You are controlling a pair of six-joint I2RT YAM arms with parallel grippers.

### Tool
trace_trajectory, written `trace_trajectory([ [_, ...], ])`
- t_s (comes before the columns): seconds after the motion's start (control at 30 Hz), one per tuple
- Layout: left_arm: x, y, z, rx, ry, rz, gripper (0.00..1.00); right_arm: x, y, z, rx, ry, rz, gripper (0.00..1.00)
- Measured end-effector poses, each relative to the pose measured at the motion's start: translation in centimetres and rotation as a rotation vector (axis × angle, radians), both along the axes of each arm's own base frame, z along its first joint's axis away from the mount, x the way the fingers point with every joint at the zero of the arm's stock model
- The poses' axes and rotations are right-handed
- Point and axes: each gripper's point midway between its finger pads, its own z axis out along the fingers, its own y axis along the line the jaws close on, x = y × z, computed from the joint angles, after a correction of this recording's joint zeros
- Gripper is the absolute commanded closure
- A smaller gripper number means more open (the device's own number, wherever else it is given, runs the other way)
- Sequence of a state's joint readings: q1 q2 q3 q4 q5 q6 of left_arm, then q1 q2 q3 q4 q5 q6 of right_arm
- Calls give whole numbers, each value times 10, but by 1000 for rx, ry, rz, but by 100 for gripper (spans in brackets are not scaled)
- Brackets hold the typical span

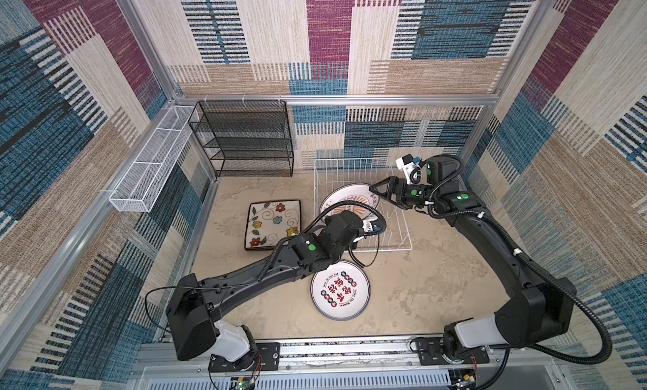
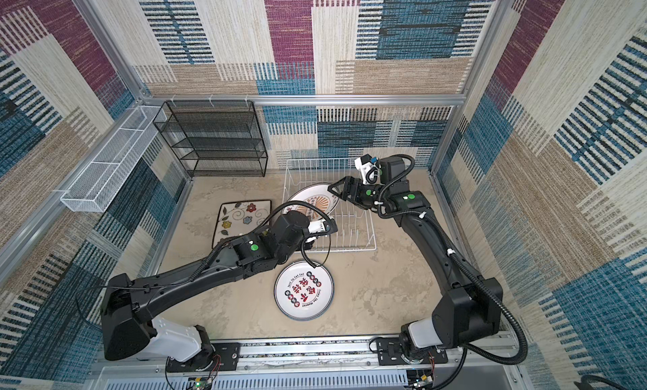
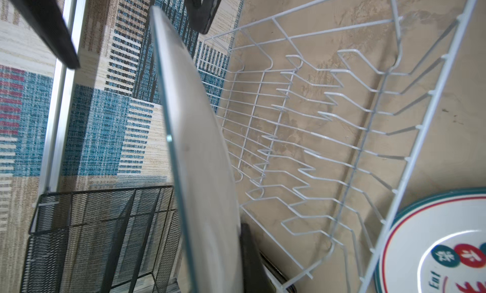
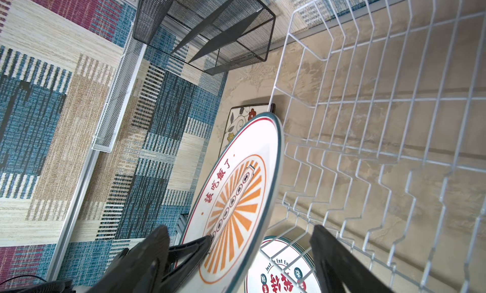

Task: Unload the plates from the dish rack
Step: 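Swing the held plate toward the right gripper while the right gripper grasps its edge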

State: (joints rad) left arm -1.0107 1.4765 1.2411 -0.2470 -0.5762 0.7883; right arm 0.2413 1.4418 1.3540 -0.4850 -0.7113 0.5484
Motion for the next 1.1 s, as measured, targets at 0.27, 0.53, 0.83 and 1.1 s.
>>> trace_trajectory([
  [0.27,2,-16,-5,113,-122,-27,100,1,8,-32,-41,77,-3,55],
  [0.53,7,-21,-7,160,-184,-15,100,2,6,-39,-41,111,-26,76],
  [0.83,9,-20,-10,166,-184,7,63,6,7,-36,29,177,-80,100],
  [1.1,4,-10,14,41,-159,52,23,5,4,-29,33,123,-73,100],
])
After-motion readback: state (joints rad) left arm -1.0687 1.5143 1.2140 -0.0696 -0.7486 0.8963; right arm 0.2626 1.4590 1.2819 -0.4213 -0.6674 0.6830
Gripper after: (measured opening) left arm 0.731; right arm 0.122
